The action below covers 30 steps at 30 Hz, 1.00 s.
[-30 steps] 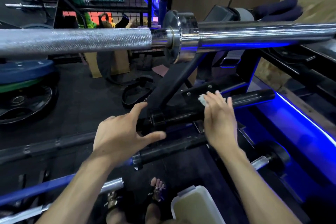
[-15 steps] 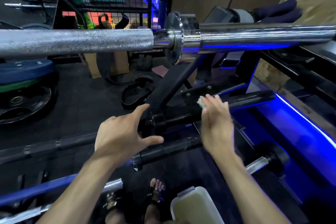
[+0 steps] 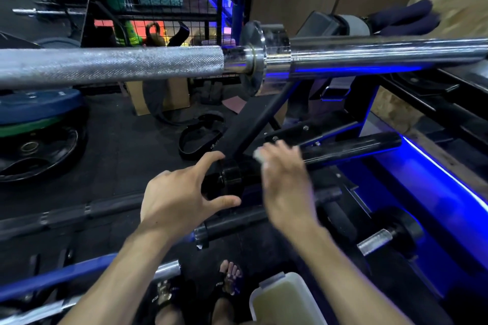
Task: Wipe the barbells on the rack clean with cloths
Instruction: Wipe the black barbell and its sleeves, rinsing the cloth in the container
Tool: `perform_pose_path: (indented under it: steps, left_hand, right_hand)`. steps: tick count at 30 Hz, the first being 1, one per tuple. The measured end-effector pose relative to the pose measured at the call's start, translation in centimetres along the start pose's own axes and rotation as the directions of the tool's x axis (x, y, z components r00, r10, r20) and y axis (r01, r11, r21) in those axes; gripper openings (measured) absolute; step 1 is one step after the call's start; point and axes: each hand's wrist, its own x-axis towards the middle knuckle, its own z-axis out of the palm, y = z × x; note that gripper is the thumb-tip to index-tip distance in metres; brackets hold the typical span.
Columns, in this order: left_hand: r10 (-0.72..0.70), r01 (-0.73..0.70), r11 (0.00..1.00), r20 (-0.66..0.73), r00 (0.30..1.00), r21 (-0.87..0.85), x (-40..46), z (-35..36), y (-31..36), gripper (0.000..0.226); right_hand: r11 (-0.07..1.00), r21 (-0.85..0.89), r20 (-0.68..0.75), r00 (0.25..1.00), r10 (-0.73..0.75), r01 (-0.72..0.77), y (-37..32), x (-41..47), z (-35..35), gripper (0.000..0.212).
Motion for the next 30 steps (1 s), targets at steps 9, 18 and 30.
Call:
perform_pose_path:
  steps: [9,18,30]
  left_hand:
    - [-0.025,0.025,0.997,-0.005,1.0,-0.079,0.1,0.8,-0.7,0.079]
    - [-0.023,0.023,0.993,-0.003,1.0,-0.12,0.0,0.2,-0.6,0.078]
    - [-0.002,0.001,0.999,-0.017,1.0,-0.049,-0.1,0.3,-0.5,0.088]
  right_hand:
    - [0.989,-0.09,-0.013,0.993,0.12,-0.121,6.1,1.9,-1.3,0.054]
    - [0.987,-0.058,0.045,0.988,-0.15,0.152,2.9,0.7,-0.5,0.053]
    - [0.968,-0.173,0.101,0.981,-0.167,0.183,5.0,1.2,-1.0,0.059]
